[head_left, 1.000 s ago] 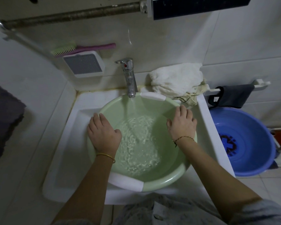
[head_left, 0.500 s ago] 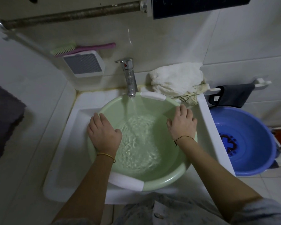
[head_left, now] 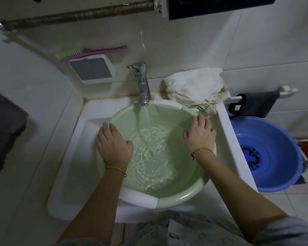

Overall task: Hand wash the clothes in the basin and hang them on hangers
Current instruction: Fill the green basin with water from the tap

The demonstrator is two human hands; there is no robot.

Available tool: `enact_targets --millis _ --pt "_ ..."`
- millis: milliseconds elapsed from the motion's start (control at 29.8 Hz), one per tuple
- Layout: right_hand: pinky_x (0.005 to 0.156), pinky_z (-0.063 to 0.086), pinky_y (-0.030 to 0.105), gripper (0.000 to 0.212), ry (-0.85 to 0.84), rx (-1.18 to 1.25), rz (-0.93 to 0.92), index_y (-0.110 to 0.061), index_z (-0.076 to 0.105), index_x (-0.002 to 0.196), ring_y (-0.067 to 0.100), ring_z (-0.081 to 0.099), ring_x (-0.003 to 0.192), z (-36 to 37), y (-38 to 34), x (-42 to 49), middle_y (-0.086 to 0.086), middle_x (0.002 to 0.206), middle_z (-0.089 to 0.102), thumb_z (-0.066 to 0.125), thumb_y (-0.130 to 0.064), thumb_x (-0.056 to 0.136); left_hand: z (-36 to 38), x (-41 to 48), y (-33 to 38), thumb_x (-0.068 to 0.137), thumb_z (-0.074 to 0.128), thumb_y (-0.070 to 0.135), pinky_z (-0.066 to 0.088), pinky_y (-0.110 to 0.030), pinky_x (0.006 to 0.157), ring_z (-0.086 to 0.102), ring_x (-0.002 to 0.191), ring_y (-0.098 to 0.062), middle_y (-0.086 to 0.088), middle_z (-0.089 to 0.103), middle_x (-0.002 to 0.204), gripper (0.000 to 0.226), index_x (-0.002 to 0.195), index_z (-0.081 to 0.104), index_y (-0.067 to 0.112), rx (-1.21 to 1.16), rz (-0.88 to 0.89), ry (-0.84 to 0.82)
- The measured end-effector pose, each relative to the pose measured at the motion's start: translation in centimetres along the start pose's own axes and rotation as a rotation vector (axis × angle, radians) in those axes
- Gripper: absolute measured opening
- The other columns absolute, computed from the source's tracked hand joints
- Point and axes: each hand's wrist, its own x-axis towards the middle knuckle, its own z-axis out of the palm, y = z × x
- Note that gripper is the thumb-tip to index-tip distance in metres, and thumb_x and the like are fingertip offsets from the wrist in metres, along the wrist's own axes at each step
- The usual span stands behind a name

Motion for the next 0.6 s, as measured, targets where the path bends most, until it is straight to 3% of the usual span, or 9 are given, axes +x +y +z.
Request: enact_targets --millis 605 --pt "0.098 0.033 0.044 0.063 -0.008 0.005 0.000 -0.005 0.026 0.144 0.030 0.026 0.135 -0.12 0.01 -0.07 0.010 0.151 0.026 0.044 -0.039 0.094 -0.04 0.00 0.03 0.052 0.050 0.027 0.038 -0.049 0.098 0.050 0.118 -0.041 -0.026 0.052 0.129 0.079 0.122 0.054 -0.008 0.014 0.001 -0.001"
